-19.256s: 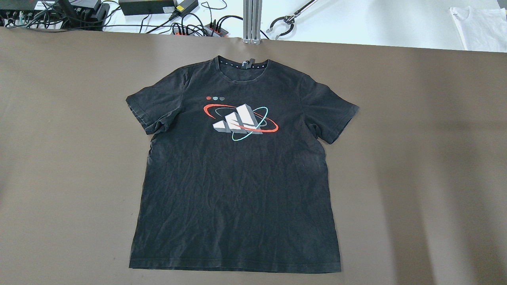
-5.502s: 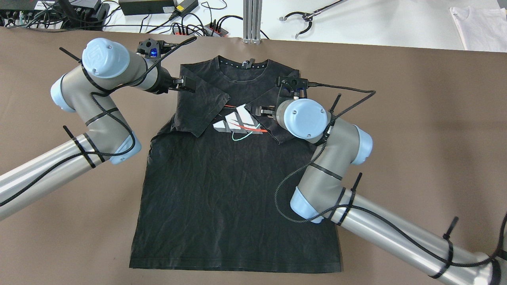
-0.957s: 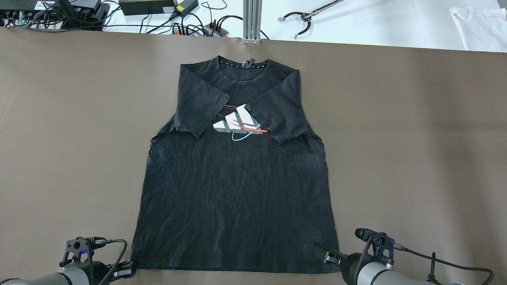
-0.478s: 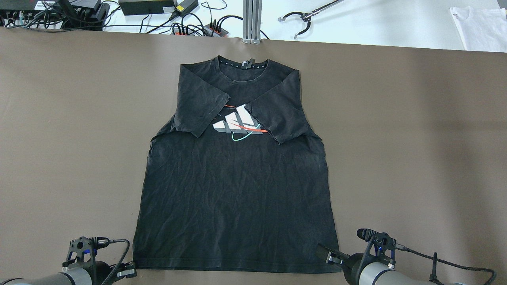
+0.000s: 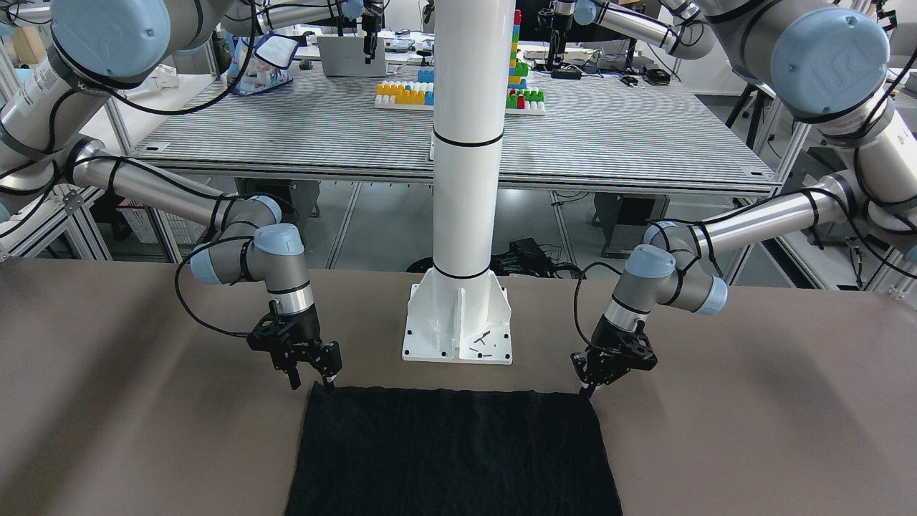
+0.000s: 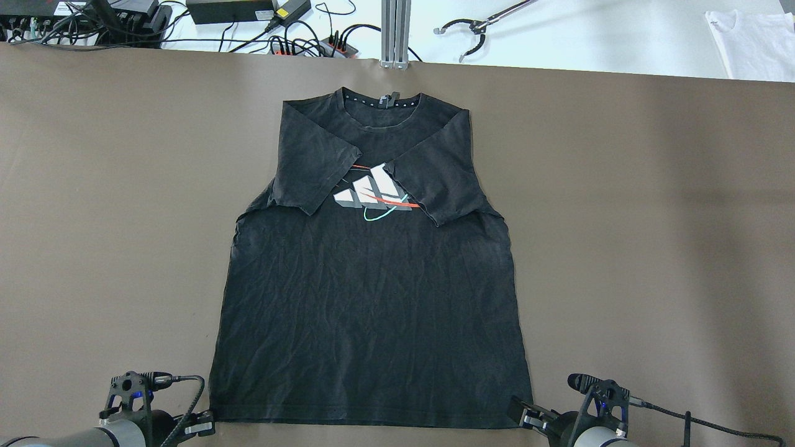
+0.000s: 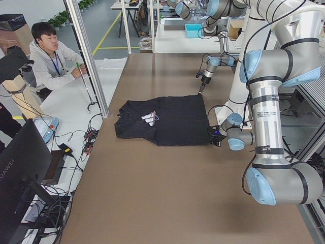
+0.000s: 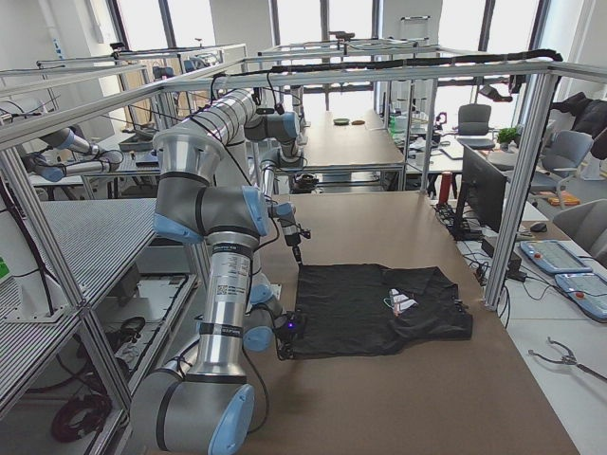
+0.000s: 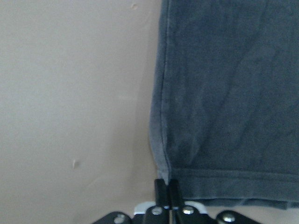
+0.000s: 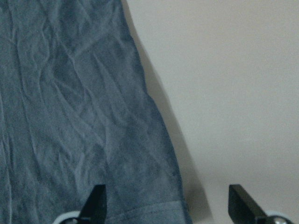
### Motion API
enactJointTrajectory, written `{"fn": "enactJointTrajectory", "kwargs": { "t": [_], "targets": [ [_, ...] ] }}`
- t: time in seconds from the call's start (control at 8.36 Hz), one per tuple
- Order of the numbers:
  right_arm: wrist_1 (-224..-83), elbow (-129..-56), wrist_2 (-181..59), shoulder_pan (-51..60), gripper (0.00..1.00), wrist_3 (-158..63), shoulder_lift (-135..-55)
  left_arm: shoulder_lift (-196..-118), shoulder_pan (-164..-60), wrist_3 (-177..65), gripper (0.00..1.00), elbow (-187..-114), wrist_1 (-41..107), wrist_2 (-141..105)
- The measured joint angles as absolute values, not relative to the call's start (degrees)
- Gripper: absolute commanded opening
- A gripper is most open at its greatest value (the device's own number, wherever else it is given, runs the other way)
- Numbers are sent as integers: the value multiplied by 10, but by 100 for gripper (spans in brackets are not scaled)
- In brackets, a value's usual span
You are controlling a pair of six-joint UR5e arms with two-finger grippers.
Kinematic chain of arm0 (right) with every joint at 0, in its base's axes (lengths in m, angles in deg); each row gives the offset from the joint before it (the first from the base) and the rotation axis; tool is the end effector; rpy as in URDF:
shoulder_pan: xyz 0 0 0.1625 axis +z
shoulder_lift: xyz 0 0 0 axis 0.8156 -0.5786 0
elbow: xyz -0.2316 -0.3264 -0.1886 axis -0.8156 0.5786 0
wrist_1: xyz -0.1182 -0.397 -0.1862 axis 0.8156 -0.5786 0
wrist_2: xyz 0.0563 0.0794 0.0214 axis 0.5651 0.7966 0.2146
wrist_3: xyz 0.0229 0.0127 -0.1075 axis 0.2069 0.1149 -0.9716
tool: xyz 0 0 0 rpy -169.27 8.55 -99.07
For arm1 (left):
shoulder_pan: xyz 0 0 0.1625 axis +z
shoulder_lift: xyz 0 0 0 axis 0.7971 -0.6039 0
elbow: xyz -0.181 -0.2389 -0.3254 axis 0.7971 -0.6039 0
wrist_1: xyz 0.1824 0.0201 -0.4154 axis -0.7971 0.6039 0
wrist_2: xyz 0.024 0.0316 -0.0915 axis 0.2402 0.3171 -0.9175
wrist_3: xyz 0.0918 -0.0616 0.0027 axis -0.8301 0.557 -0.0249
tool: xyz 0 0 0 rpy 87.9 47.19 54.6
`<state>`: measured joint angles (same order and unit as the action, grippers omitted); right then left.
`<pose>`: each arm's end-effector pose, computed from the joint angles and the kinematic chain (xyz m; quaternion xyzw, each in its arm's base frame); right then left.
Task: Fold clothes
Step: 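Grasp the two hem corners with the left and right grippers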
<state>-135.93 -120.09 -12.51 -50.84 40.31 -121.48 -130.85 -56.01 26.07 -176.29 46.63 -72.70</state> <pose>-0.4793 -0.2004 0.4041 0.0997 -0.4673 0.2099 0.8530 0.4904 -0.1868 0.4183 0.0879 0.5018 -0.1334 0.8501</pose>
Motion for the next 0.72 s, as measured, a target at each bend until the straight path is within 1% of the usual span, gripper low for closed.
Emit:
{"fn": "enactJointTrajectory", "kwargs": {
  "t": [0.36, 0.72],
  "targets": [
    [-1362, -1198, -141, -524, 43, 407, -1214, -1309, -560, 261, 0, -1763, 466, -727],
    [-1365, -1197, -150, -534, 45, 406, -1212, -1312, -560, 261, 0, -1763, 466, -727]
  ]
}}
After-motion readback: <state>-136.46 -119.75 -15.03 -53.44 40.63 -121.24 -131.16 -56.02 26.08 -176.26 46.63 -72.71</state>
